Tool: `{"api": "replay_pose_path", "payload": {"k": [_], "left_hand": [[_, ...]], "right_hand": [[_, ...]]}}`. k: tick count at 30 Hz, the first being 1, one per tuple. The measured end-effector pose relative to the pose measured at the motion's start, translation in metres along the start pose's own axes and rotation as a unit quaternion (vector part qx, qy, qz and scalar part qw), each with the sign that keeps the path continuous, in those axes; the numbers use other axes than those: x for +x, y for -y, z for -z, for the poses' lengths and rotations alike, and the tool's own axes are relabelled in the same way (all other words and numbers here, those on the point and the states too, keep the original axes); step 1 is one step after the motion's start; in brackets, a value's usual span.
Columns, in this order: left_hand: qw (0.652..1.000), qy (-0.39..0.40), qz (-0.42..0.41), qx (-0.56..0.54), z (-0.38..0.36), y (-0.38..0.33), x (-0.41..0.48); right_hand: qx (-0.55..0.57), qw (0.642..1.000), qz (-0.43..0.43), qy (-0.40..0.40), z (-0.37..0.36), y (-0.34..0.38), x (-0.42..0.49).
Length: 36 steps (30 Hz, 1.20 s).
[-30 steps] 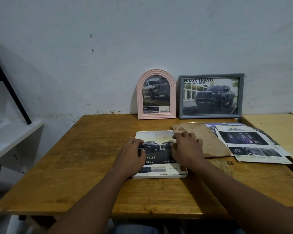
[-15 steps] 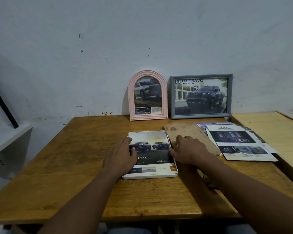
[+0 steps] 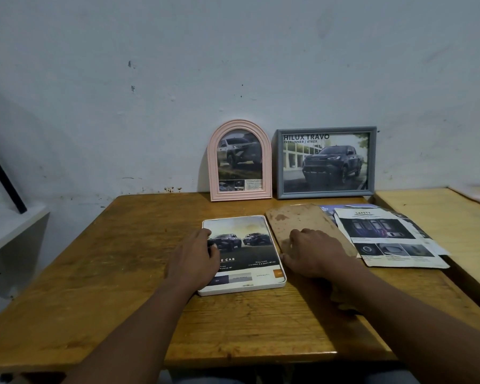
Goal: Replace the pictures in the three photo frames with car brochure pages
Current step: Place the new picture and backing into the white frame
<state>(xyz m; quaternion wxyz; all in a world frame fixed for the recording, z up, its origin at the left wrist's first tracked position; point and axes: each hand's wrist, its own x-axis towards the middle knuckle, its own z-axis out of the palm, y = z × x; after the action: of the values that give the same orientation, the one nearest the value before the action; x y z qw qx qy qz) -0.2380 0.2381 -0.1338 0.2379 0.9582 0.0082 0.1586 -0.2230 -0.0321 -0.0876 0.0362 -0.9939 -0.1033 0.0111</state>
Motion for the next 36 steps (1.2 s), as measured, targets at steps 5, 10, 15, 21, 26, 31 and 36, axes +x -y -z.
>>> {"api": "replay_pose_path", "payload": {"k": [5,10,15,21,26,31,36], "left_hand": [[0.999,-0.004,0.002,-0.048,0.001,-0.001,-0.002],[0.996,-0.011,0.002,-0.091,0.001,-0.003,-0.003],[0.994,-0.012,0.017,-0.107,-0.002,-0.007,0.001],[0.988,-0.017,0.05,-0.143,-0.009,-0.017,0.006],[0.946,0.004,0.166,-0.277,0.005,-0.014,0.015],[0.958,0.031,0.129,-0.255,0.008,-0.013,0.009],[0.981,0.005,0.066,-0.184,-0.003,-0.012,0.0]], "right_hand": [[-0.048,0.998,0.034,-0.019,0.005,0.001,0.002],[-0.043,0.994,0.072,-0.07,0.016,0.006,-0.003],[-0.022,0.987,0.076,-0.14,0.043,0.01,-0.005],[-0.011,0.973,0.174,-0.153,0.058,0.051,-0.022],[-0.046,0.969,0.214,-0.118,0.029,0.096,-0.027],[0.12,0.966,0.167,-0.159,0.013,0.091,-0.017],[0.148,0.977,-0.095,-0.119,-0.001,0.03,0.014]]}}
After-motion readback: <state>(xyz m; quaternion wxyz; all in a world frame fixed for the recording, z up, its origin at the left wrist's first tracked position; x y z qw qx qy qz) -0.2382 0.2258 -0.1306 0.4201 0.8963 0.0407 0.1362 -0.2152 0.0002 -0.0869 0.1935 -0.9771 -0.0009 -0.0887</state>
